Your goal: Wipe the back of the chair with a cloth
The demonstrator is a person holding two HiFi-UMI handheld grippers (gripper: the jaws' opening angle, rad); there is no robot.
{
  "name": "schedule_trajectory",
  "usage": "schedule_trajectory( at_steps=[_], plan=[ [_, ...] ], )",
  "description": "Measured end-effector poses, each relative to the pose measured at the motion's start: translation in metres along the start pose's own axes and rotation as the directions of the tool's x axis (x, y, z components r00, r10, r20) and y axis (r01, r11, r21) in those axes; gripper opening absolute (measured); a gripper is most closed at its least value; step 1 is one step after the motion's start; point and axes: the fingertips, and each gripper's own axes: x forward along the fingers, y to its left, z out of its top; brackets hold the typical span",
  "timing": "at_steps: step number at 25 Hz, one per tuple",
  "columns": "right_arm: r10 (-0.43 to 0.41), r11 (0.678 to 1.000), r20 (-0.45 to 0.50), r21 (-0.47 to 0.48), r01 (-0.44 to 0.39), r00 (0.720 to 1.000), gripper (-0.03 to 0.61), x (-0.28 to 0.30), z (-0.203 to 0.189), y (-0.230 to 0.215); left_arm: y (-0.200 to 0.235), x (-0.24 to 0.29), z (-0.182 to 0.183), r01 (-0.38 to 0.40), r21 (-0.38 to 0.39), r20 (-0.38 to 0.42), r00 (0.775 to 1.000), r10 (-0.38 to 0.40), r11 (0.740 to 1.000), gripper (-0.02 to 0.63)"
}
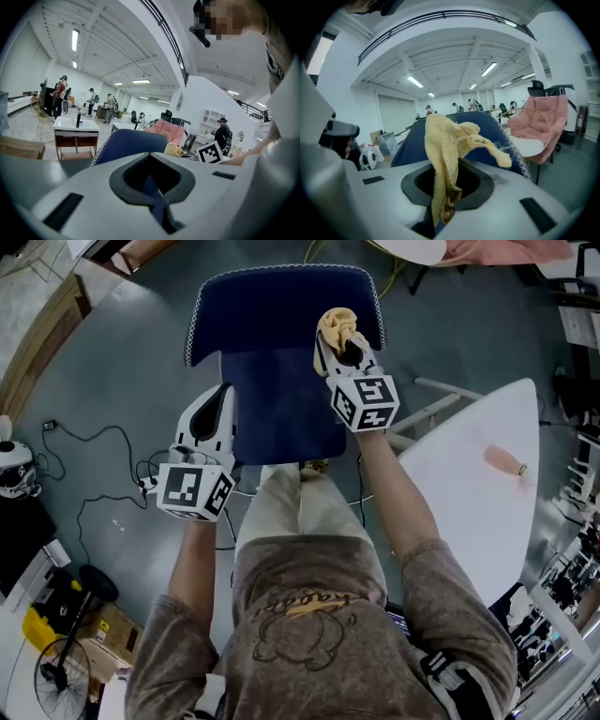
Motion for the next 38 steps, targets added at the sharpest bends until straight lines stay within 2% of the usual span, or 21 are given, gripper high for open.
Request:
schedule_trajectory(
  at_steps=[7,13,17,24,32,38],
  plan=[
    [-0.207,0.978,-0.013,0.023,0.208,0.978,0.071,-0.049,-0.026,-0.089,-0.022,0.011,-0.009,0.05,0.022,-0.02,0.999,-0.05,0.998,0.008],
    [-0.298,0.953,-0.024,0.051,0.298,0.954,0.071,-0.063,-0.043,-0.121,-0.023,0.013,-0.011,0.052,0.039,-0.032,0.998,-0.051,0.998,0.008],
    [-0.311,0.948,-0.037,0.055,0.313,0.95,0.071,-0.056,-0.057,-0.126,-0.021,0.013,-0.014,0.052,0.045,-0.042,0.998,-0.05,0.998,0.008],
    [-0.33,0.942,-0.001,0.069,0.329,0.944,0.071,-0.043,-0.059,-0.124,-0.011,0.013,-0.02,0.035,0.033,-0.047,0.998,-0.033,0.999,0.008],
    [-0.3,0.953,0.017,0.05,0.299,0.954,0.071,-0.037,-0.059,-0.12,-0.007,0.017,-0.026,0.031,0.025,-0.036,0.999,-0.031,0.999,0.008],
    [-0.263,0.964,-0.004,0.039,0.263,0.965,0.071,-0.013,-0.064,-0.112,-0.006,0.024,-0.035,0.028,0.018,-0.029,0.999,-0.028,0.999,0.008]
  ],
)
